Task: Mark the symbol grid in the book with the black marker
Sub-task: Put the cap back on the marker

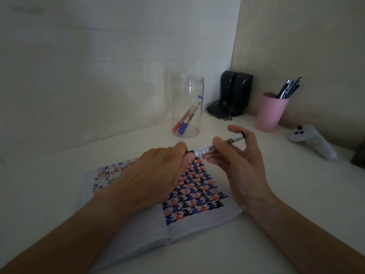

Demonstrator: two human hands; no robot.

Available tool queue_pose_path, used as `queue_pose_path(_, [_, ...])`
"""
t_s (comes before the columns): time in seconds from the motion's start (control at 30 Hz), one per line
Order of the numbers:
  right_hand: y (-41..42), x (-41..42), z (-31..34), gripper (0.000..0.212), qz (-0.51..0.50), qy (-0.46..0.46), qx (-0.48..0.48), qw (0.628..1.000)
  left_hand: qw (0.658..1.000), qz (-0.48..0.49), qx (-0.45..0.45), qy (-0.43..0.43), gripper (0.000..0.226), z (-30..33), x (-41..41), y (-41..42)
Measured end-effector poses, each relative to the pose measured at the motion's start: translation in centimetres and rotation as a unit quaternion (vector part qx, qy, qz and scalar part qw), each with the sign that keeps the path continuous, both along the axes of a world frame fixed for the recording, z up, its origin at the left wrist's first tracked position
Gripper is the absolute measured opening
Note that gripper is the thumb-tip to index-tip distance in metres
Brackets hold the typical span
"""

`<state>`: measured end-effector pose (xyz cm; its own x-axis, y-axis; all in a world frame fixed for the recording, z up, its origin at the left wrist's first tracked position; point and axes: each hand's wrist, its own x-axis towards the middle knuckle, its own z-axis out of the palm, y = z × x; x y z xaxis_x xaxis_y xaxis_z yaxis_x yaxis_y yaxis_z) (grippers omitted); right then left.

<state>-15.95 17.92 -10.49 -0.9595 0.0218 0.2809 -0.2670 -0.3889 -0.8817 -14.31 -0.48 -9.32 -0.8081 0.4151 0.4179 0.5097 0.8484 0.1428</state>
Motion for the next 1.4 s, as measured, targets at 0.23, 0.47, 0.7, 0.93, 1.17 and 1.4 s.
queue_pose_path(0.23, [-0.2, 0.1, -0.8, 0.043, 0.017, 0.006, 0.015, 1.0, 0.998, -0.021, 0.052, -0.011, 0.037, -1.1, 0.1, 0.1])
queue_pose_path(0.47, [0.0, -0.3, -0.9, 0.048, 0.019, -0.007, 0.028, 0.999, 0.997, -0.021, 0.057, -0.037, 0.039, -0.9, -0.3, 0.0])
queue_pose_path(0.7, [0.5, -1.1, -1.3, 0.064, -0.007, -0.063, 0.091, 0.994, 0.998, -0.034, -0.037, 0.023, 0.045, -0.3, -0.2, -2.0])
queue_pose_path(0.93, [-0.8, -3.2, 4.2, 0.055, -0.118, 0.058, 0.228, 0.965, 0.998, -0.019, -0.029, 0.047, 0.032, -1.2, -1.0, -4.4])
queue_pose_path(1.17, [-3.8, -10.4, 15.4, 0.044, -0.282, 0.21, 0.217, 0.911, 0.997, 0.023, -0.023, 0.069, 0.031, -1.3, -1.4, -4.7])
queue_pose_path(1.4, [-6.4, -15.6, 14.5, 0.025, -0.324, 0.171, 0.393, 0.843, 0.997, 0.036, -0.021, 0.063, 0.034, -1.4, -1.3, -4.8])
